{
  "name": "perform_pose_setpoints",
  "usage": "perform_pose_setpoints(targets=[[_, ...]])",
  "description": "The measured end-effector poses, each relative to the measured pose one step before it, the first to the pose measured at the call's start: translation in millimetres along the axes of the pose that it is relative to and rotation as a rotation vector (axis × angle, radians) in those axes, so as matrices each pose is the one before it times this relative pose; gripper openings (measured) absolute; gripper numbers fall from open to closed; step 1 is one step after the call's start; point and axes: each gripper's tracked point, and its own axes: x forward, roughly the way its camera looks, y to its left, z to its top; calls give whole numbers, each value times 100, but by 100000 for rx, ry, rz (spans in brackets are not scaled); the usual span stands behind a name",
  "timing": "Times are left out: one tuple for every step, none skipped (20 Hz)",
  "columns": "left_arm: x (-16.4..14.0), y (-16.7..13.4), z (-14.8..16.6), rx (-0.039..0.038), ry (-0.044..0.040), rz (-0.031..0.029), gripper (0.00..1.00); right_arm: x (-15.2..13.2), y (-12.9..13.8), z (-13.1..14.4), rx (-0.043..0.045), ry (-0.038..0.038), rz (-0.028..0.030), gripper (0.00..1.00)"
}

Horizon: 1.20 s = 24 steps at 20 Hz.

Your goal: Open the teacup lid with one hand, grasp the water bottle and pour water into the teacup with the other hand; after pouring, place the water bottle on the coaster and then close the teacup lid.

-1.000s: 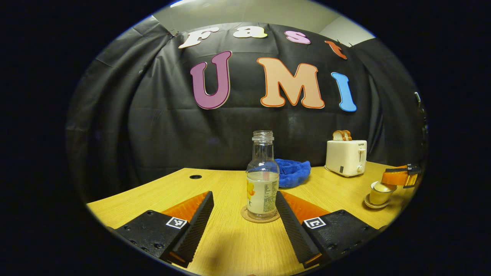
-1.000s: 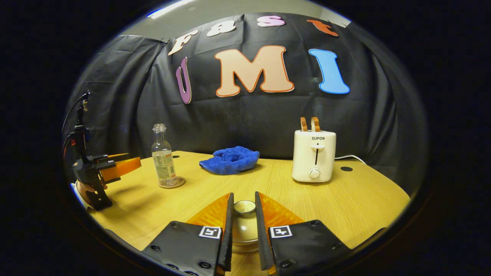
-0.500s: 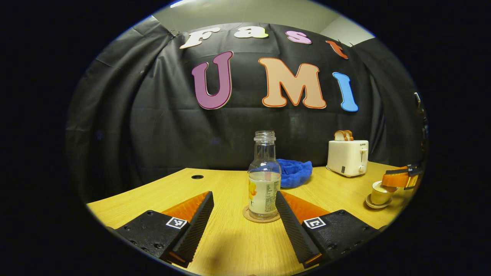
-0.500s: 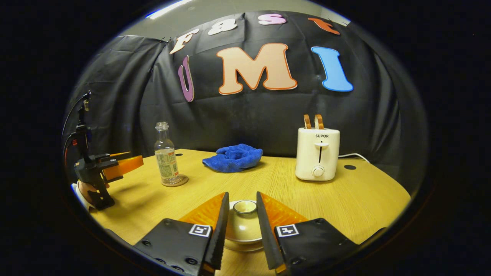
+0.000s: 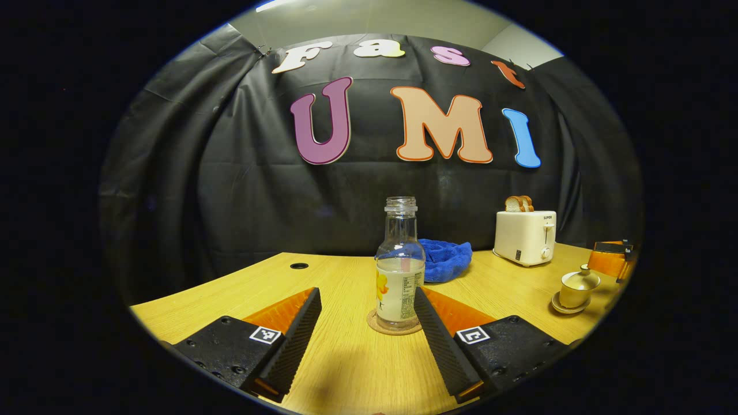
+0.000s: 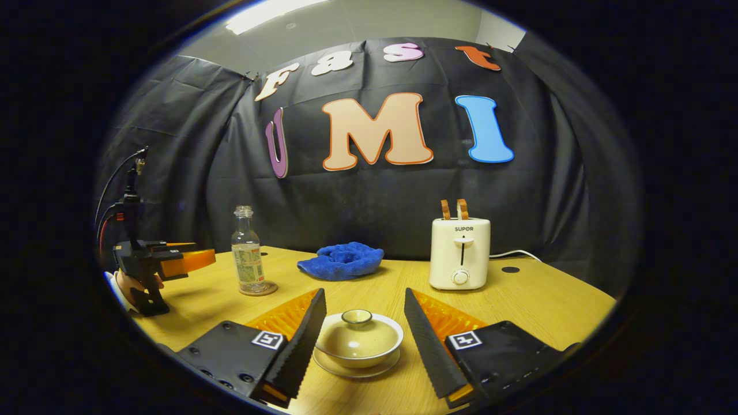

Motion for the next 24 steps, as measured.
perform_pose_setpoints(targets=[[-47,47,57,-16,-9,381,94,-210,-557,169,-160,-406,-2166,94],[-30,67,-58,-32,69,583,94,-235,-822,45,-206,-372,-3339,90],[-18,87,20,-48,-51,605,94,-309,-860,36,-46,-97,-3127,90],[-55,201,3,173,-24,1104,94,-335,-939,92,-116,-183,-3656,90],[-68,551,-5,55,26,2128,94,-340,-1389,116,-192,-325,-4971,93],[-53,437,60,66,-6,2338,94,-367,-1457,50,-123,-398,-5860,90],[-123,507,-5,63,144,2426,94,-195,-1313,33,-176,-114,-4985,93],[-127,365,-19,38,16,2563,94,-83,-1301,98,-114,-213,-5223,93],[-107,436,8,84,-21,2229,94,-9,-1103,8,-148,-209,-4502,90],[-187,112,-33,37,30,1445,94,71,-755,51,-186,-79,-3720,90],[-61,-22,-51,-80,88,466,94,-102,-611,42,-160,-171,-2724,93],[-56,53,16,-116,-11,97,94,-82,-486,19,-133,-140,-2359,93],[14,34,-16,173,69,241,94,-35,-365,17,-106,-75,-1743,93],[-30,202,1,61,-189,908,94,-104,-378,24,-27,-114,-1718,93],[-26,331,83,90,-15,1304,94,-21,-285,29,-61,-63,-1367,89],[4,151,-88,-107,38,763,94,-18,-158,-4,-36,-49,-807,93],[-11,-20,44,62,77,-31,94,-22,-10,23,-54,45,-270,93],[-44,-155,-55,-97,-63,-91,94,1,22,19,0,-12,-4,93],[-18,-111,-22,-21,205,-344,94,5,-23,16,8,10,2,93],[-126,-110,-2,-274,33,-864,94,44,-13,-50,-3,1,18,96],[67,-45,58,278,-261,-299,94,-9,-6,25,12,11,2,96],[-24,159,-8,-50,-37,330,94,9,-18,-59,-5,5,20,96],[-17,84,-19,-15,140,17,94,-18,-15,48,-6,-1,3,96],[-267,-206,0,-214,-61,-619,94,7,5,24,6,-4,13,89]])
